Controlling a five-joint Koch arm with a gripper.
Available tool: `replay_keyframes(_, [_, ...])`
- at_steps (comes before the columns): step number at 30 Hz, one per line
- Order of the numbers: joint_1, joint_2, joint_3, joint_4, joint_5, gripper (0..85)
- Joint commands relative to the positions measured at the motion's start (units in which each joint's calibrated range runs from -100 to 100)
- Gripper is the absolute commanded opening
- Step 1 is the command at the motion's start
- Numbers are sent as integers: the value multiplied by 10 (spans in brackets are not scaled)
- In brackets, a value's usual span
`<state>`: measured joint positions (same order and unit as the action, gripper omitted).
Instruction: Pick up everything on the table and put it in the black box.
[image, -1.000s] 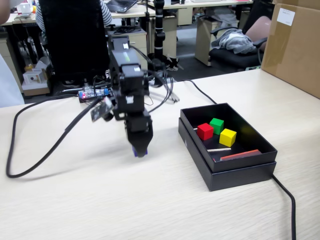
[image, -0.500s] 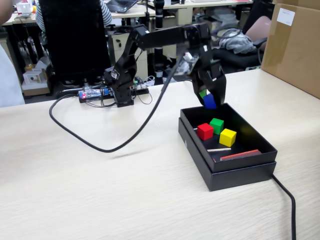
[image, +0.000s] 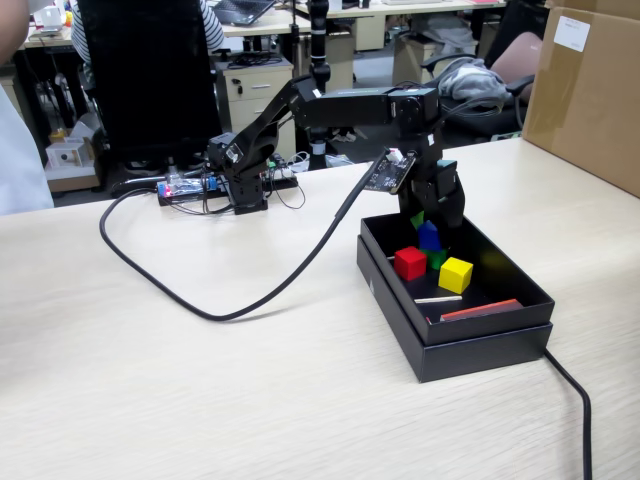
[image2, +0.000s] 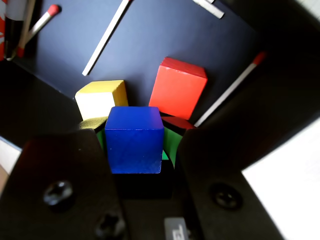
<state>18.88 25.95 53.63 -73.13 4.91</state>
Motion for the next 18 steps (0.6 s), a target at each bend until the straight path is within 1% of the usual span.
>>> replay_keyframes(1, [0,-9,41,-3,7,173])
replay_keyframes(2, [0,-8,41,-5,7,191])
replay_keyframes(4, [1,-4,37,-19,7,302])
replay_keyframes(6, [1,-4,29,-33,8,395])
replay_keyframes(8, [0,-21,20,-41,8,419])
replay_keyframes(9, [-1,-44,5,-41,8,422])
replay_keyframes(10, [-2,-83,-19,-41,8,443])
replay_keyframes(15, [-19,-361,-176,-41,5,465])
replay_keyframes(18, [-43,-519,-245,-41,-7,465])
